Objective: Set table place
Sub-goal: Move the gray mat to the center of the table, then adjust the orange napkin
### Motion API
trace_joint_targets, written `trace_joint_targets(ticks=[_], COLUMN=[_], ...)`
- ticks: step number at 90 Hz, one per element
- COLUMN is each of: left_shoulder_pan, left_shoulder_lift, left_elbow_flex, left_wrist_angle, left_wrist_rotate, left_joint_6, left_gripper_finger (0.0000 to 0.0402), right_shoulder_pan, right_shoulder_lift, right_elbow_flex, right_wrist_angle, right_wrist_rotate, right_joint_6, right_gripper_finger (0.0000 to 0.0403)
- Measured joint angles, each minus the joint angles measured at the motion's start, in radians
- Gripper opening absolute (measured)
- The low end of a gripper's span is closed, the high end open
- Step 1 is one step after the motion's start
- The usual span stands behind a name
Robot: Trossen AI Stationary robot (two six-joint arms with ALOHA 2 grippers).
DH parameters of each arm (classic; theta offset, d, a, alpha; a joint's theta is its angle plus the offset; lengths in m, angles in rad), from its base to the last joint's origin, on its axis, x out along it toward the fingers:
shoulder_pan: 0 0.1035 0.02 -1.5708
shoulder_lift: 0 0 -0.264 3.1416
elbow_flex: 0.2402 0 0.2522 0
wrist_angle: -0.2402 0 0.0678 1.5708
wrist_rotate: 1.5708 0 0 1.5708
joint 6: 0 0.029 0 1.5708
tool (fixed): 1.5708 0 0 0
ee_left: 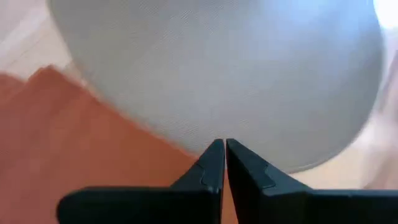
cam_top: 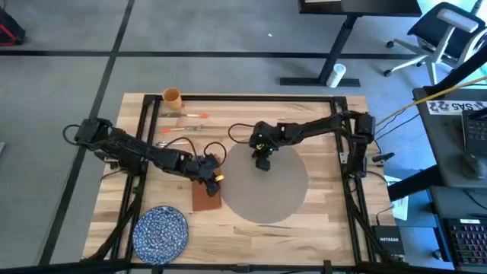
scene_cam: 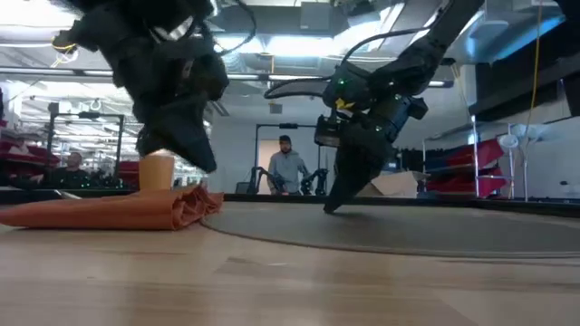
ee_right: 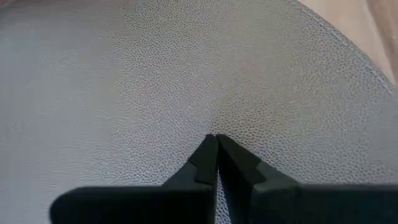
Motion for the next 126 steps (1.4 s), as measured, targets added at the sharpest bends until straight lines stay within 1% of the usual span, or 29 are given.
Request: trace_joint_targets(ticks=[13,22,28,40,53,68,92,108,126], left_shoulder_pan=[-0.025,-0.047,-0.064,-0.079,-0.080,-0.102,-0.168,-0.196,-0.228], left_shoulder_lift=[-0.032,-0.041,-0.039,-0.009,0.014,0.039,0.089,0.111,0.111], left_elbow_flex=[0.062,0.083,0.083,0.077,0.077,0.077,0.077,0.077,0.077], left_wrist_angle=[-0.126,-0.186,-0.198,-0.207,-0.195,-0.181,-0.183,-0.169,-0.170], left_wrist_rotate=[0.000,0.000,0.000,-0.002,-0.027,-0.028,-0.028,-0.034,-0.036], left_joint_6=[0.000,-0.005,-0.009,-0.036,-0.059,-0.062,-0.118,-0.167,-0.213], left_gripper_finger=[0.0000,0.0000,0.0000,0.0000,0.0000,0.0000,0.0000,0.0000,0.0000], right_shoulder_pan=[0.008,0.008,0.015,0.032,0.054,0.075,0.087,0.087,0.086], right_shoulder_lift=[-0.014,-0.023,-0.022,0.006,0.083,0.177,0.278,0.342,0.398], right_elbow_flex=[0.053,0.112,0.150,0.217,0.276,0.358,0.485,0.515,0.515], right_wrist_angle=[-0.025,-0.031,-0.025,0.034,0.082,0.080,0.105,0.149,0.169], right_wrist_rotate=[-0.043,-0.109,-0.144,-0.170,-0.221,-0.229,-0.232,-0.239,-0.232], right_joint_6=[0.001,0.002,0.003,0.004,0.047,0.052,0.052,0.080,0.085], right_gripper_finger=[0.0000,0.0000,0.0000,0.0000,0.0000,0.0000,0.0000,0.0000,0.0000])
